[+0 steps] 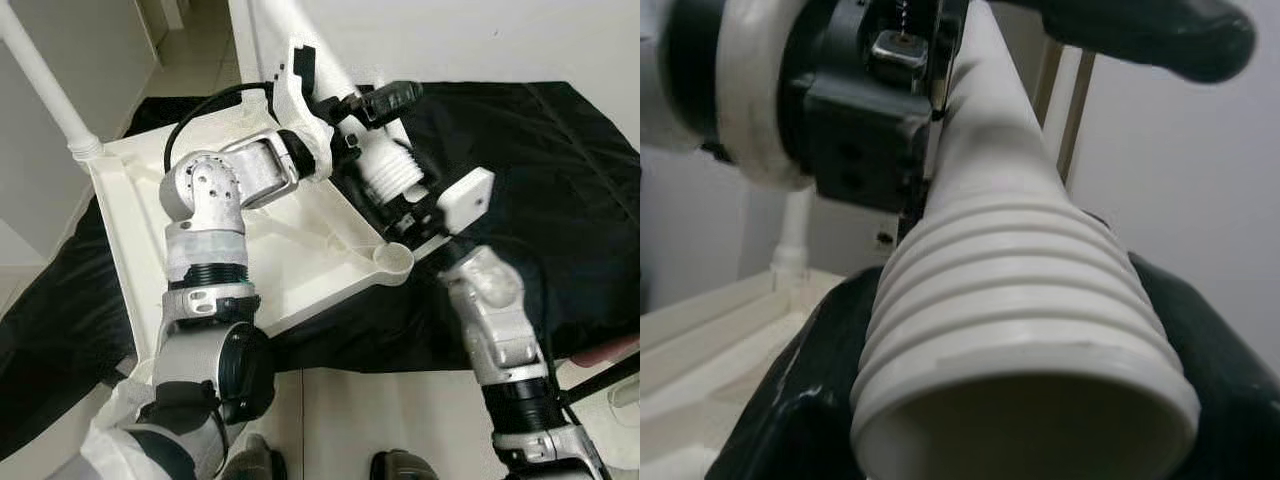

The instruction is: Building children table

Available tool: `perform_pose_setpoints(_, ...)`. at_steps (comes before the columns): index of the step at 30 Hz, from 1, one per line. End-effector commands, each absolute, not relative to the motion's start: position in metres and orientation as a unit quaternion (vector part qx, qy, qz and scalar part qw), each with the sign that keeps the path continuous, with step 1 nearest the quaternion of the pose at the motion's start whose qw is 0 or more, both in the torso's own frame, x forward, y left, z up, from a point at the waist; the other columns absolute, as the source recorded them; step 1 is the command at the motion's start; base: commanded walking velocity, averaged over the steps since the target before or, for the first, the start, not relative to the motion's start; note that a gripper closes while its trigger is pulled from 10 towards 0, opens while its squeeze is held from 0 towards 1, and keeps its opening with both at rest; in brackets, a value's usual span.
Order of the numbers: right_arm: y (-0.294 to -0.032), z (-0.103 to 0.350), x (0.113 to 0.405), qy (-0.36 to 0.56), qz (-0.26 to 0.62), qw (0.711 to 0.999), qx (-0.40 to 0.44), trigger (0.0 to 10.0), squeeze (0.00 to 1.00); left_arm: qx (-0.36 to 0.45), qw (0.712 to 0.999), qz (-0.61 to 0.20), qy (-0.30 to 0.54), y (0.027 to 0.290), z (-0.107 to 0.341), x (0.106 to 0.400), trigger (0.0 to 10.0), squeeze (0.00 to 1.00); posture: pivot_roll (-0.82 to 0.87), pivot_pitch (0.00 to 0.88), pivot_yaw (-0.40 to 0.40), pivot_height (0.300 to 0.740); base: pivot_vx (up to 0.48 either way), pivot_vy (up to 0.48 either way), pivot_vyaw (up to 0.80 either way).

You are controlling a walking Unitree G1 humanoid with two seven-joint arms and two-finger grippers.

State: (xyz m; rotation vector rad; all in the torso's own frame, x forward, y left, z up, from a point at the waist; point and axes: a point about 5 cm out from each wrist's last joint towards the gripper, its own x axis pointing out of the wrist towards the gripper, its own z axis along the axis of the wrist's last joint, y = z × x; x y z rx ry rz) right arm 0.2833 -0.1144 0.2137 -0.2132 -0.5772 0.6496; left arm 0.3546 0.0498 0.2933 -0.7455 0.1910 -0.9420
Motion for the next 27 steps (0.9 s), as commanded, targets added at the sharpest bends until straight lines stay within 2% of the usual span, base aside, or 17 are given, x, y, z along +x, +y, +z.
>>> perform_pose_setpoints(1, -0.106, 0.205, 0.276, -0.280, 0.331, 0.893, -0.121, 10.0, 0.00, -0.349, 0.827, -0.435, 0.073, 0.051, 0.305, 0.360, 10.0, 0.00, -0.08, 0.000, 0.096, 0.740, 0.000, 0.000, 0.00)
perform_pose_setpoints(9, -0.117, 0.167, 0.256, -0.256, 0.275, 0.913, -0.162, 10.0, 0.00, -0.369, 0.842, -0.385, 0.080, 0.082, 0.311, 0.381, 10.0, 0.00, -0.09, 0.003, 0.104, 0.740, 0.000, 0.000, 0.00)
perform_pose_setpoints(20, -0.121, 0.158, 0.255, -0.252, 0.252, 0.917, -0.180, 10.0, 0.00, -0.370, 0.852, -0.359, 0.085, 0.091, 0.310, 0.390, 9.9, 0.00, -0.09, 0.003, 0.116, 0.740, 0.000, 0.000, 0.00)
perform_pose_setpoints(21, -0.120, 0.158, 0.256, -0.254, 0.251, 0.916, -0.181, 10.0, 0.00, -0.370, 0.851, -0.363, 0.083, 0.091, 0.310, 0.390, 0.0, 0.00, -0.09, 0.001, 0.118, 0.740, 0.000, 0.000, 0.00)
perform_pose_setpoints(27, -0.118, 0.158, 0.259, -0.263, 0.241, 0.916, -0.183, 10.0, 0.00, -0.375, 0.848, -0.366, 0.081, 0.092, 0.312, 0.392, 0.0, 0.00, -0.08, 0.000, 0.116, 0.740, 0.000, 0.000, 0.00)
